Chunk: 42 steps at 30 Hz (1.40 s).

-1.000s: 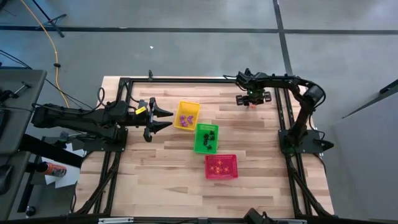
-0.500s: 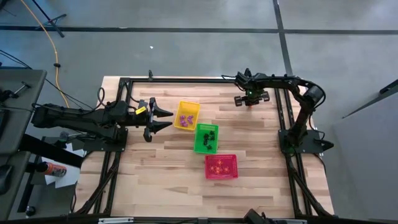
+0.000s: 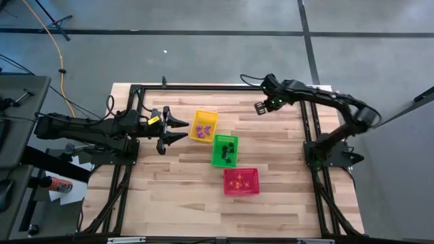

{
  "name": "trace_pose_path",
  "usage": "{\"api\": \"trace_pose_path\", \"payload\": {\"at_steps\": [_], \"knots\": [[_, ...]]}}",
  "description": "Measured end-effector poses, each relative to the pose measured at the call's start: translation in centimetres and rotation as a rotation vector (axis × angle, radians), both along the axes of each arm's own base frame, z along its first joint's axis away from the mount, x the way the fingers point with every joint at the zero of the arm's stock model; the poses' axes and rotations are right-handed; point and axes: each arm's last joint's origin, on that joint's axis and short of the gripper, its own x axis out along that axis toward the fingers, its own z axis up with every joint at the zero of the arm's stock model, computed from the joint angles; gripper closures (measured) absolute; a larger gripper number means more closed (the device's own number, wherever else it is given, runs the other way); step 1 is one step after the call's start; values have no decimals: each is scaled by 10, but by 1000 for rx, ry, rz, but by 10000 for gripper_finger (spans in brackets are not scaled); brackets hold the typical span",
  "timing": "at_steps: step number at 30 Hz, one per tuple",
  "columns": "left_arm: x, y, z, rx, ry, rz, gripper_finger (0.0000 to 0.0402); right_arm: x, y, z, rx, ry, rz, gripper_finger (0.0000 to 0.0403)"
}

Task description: Sort Halloween decoration

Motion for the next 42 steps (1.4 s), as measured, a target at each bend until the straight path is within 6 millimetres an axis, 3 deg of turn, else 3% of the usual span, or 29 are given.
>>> {"api": "trace_pose_path", "payload": {"at_steps": [8, 14, 18, 24, 33, 42], "knots": [[0, 0, 0, 0, 2, 0, 213, 10, 66, 81, -260, -414, 401, 402], [0, 1, 0, 0, 2, 25, 213, 20, 116, 114, -415, -633, 678, 402], [0, 1, 0, 0, 2, 38, 213, 29, 142, 123, -487, -722, 839, 403], [0, 1, 0, 0, 2, 38, 213, 36, 162, 137, -545, -875, 885, 403], [0, 1, 0, 0, 1, 38, 213, 36, 175, 142, -566, -927, 937, 403], [0, 1, -1, 0, 6, 38, 213, 25, 177, 139, -530, -855, 964, 403]]}}
